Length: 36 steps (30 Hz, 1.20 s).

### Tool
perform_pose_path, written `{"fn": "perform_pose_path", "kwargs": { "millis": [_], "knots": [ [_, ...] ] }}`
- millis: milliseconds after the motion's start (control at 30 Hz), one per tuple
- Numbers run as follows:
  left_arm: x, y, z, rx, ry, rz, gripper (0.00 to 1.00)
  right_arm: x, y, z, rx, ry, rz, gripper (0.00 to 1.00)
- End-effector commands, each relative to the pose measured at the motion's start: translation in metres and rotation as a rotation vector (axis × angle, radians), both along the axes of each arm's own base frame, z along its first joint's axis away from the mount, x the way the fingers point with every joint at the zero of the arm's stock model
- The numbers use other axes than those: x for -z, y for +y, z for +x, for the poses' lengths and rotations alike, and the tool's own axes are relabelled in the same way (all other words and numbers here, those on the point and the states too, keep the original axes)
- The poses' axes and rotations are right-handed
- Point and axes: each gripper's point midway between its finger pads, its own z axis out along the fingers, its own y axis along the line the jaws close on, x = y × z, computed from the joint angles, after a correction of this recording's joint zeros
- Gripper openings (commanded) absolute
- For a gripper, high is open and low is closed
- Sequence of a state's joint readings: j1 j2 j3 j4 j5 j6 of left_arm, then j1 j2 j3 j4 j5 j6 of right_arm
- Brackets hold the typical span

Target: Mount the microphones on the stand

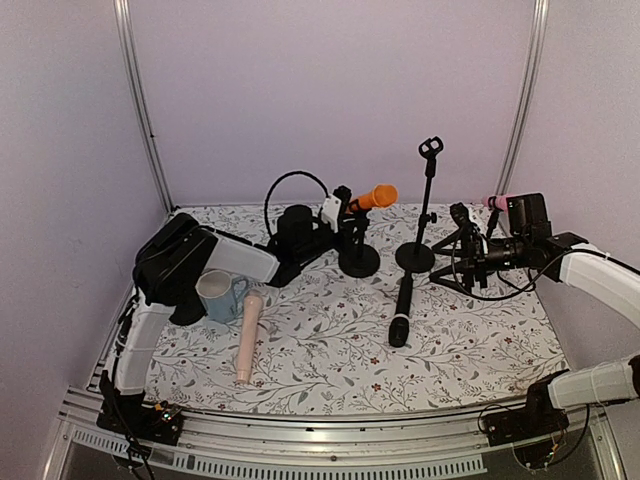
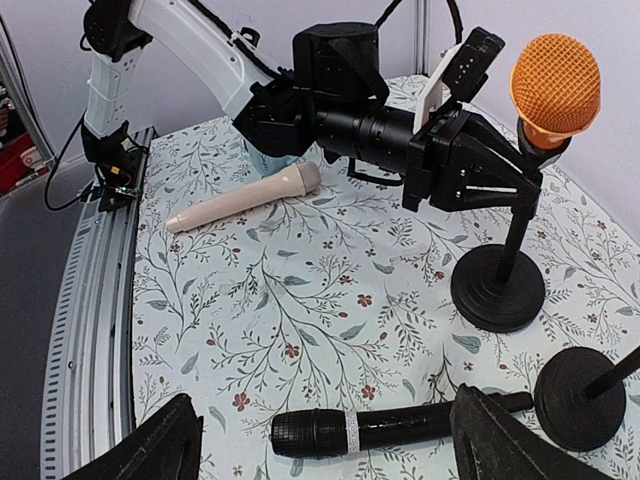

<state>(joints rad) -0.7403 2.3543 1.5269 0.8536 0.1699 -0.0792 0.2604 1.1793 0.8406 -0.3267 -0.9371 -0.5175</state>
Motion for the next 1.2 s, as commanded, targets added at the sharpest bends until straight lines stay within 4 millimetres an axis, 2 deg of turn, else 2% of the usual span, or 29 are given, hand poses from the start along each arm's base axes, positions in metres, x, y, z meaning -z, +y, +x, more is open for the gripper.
{"fn": "perform_pose_path", "kwargs": {
  "millis": [0,267,500,567,667,833,933,1067,1167],
  "knots": [
    [-0.051,0.007,0.017,-0.035,-0.094,-0.113,0.0,-0.001,-0.001,0.002,0.005,-0.032,0.006,0.88],
    [-0.044,0.02,0.037,-0.131,-0.066,-0.098,0.0,0.0,-0.002,0.004,0.013,-0.034,0.003,0.87],
    [-0.039,0.022,0.039,-0.136,-0.046,-0.098,0.0,0.001,-0.001,0.005,0.014,-0.032,0.003,0.86],
    [-0.039,0.024,0.039,-0.145,-0.04,-0.1,0.1,0.001,-0.001,0.005,0.015,-0.031,0.004,0.86],
    [-0.04,0.028,0.038,-0.171,-0.035,-0.1,0.31,0.0,-0.001,0.007,0.017,-0.029,0.007,0.86],
    [-0.035,0.037,0.028,-0.218,-0.011,-0.088,0.5,-0.007,-0.002,0.015,0.046,-0.026,0.007,0.85],
    [-0.031,0.044,0.018,-0.254,-0.001,-0.078,0.56,-0.012,-0.004,0.023,0.08,-0.031,0.001,0.85],
    [-0.021,0.054,0.001,-0.271,0.034,-0.068,0.58,-0.025,-0.015,0.041,0.152,-0.044,0.001,0.83],
    [-0.019,0.058,-0.02,-0.266,0.046,-0.056,0.57,-0.037,-0.039,0.072,0.28,-0.061,-0.004,0.8]
  ]
}}
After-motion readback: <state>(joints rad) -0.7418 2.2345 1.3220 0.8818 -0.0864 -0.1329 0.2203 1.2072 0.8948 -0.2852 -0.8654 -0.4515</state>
